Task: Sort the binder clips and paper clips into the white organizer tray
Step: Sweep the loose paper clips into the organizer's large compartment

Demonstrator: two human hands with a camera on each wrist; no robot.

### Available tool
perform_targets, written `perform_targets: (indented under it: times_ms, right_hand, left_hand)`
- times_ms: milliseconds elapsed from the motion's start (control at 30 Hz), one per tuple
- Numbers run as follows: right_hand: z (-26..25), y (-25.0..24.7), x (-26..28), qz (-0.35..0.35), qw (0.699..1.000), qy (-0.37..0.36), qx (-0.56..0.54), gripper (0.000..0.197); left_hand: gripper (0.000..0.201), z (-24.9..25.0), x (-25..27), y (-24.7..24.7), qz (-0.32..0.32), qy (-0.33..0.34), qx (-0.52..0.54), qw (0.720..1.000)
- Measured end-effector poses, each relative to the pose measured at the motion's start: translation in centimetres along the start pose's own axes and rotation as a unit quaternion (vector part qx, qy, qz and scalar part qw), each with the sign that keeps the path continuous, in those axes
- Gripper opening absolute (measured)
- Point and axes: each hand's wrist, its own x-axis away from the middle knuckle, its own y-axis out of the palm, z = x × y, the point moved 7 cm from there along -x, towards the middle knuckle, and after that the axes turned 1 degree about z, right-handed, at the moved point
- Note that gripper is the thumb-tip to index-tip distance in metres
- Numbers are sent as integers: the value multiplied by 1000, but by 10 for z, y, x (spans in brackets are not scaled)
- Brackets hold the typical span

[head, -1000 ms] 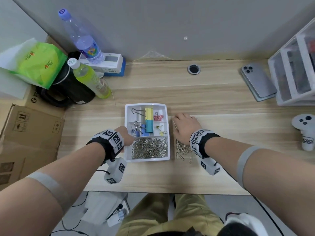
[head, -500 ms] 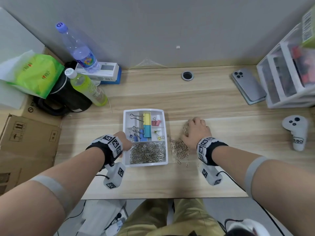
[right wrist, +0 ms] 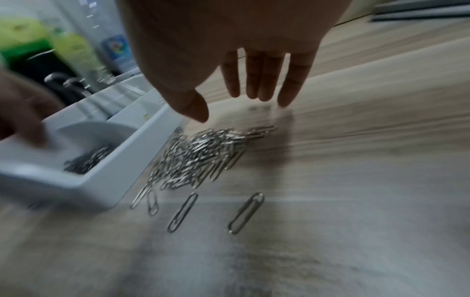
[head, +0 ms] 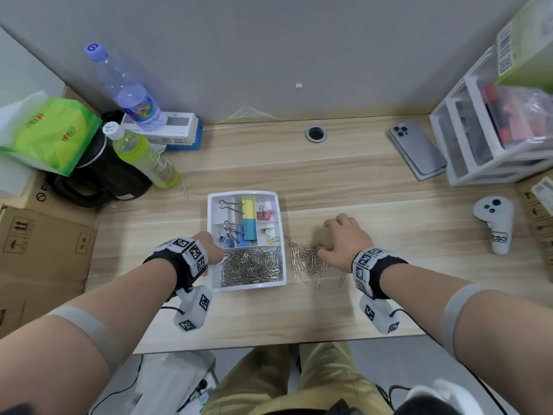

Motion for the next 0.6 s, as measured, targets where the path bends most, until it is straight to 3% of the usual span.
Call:
perform_targets:
  times_ms: [67, 167, 400, 500, 600]
  right_hand:
    - [20, 1, 6, -24, 999, 45, 5, 89]
    - [30, 15, 18, -89, 996, 14, 22, 101]
    - [5, 41, 15, -62, 991, -32, -118, 84]
    - [-4, 43, 11, -52, 990, -43, -128, 68]
    - [-8, 35, 9, -38, 991, -49, -120, 66]
  left_hand:
    - [19, 0, 2, -1, 11, 1, -1, 1000]
    - [22, -1, 2, -1, 20, 7, -4, 1000]
    - [23, -2, 5, 2, 12, 12, -9, 1000]
    - [26, -3, 6, 3, 14, 15, -11, 1000]
    - [24, -2, 6, 2, 14, 16, -12, 1000]
